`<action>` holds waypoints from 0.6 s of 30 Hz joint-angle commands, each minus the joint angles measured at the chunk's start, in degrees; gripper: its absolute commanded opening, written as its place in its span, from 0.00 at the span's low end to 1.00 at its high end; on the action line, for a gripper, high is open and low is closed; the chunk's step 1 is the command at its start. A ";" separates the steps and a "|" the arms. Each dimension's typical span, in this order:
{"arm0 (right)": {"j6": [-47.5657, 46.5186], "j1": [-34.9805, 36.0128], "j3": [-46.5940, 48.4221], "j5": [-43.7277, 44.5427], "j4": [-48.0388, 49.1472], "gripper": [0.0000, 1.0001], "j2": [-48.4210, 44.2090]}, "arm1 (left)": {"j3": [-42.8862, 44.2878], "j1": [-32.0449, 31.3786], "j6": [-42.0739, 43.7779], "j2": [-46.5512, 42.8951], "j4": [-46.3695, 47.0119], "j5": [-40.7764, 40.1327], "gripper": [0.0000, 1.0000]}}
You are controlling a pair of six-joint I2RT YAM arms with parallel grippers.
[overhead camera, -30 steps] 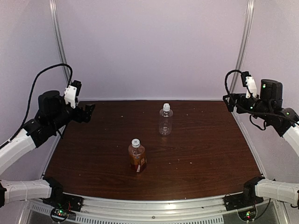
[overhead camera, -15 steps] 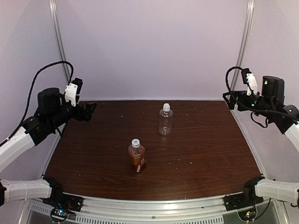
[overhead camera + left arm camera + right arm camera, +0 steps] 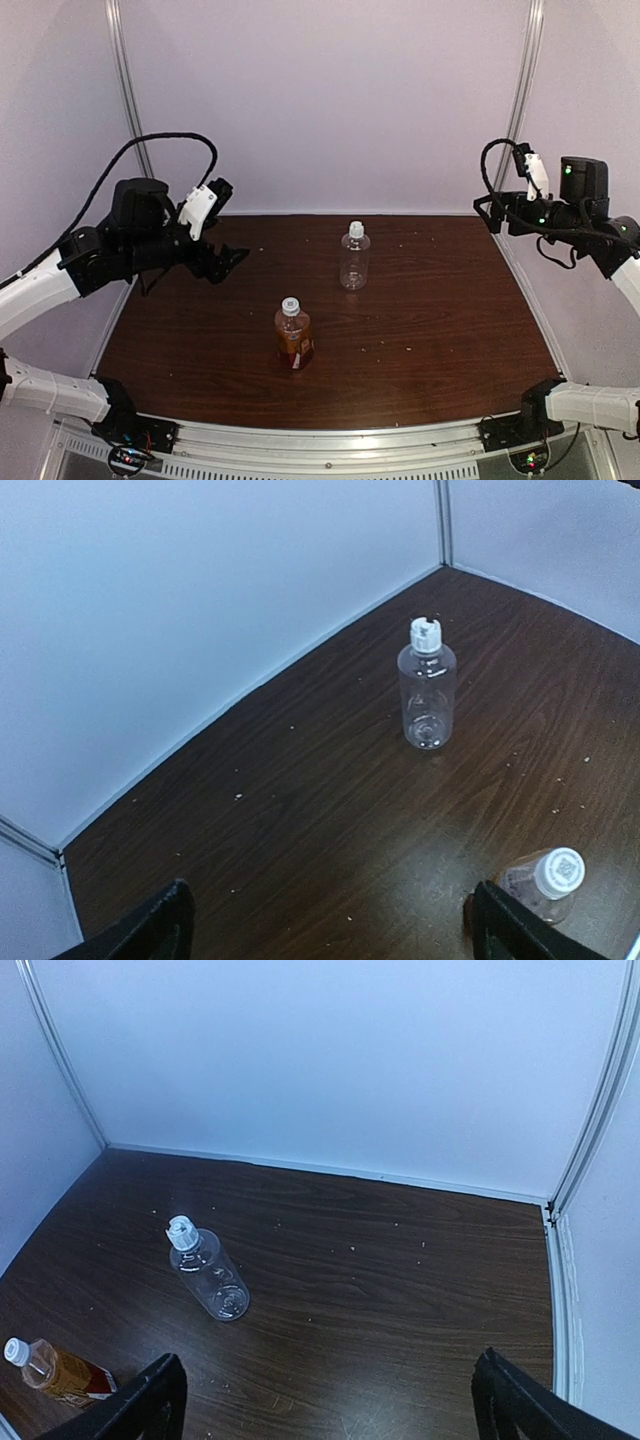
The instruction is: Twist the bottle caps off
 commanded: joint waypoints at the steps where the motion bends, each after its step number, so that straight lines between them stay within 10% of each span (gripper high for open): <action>1: 1.47 -0.37 0.14 -2.53 -0.28 1.00 0.47 | 4.13 -4.98 -0.12 3.41 -4.67 3.80 0.96; 18: 2.58 0.19 -3.70 -4.75 1.13 1.00 1.34 | 10.45 -13.15 -6.26 21.02 -9.57 12.53 0.77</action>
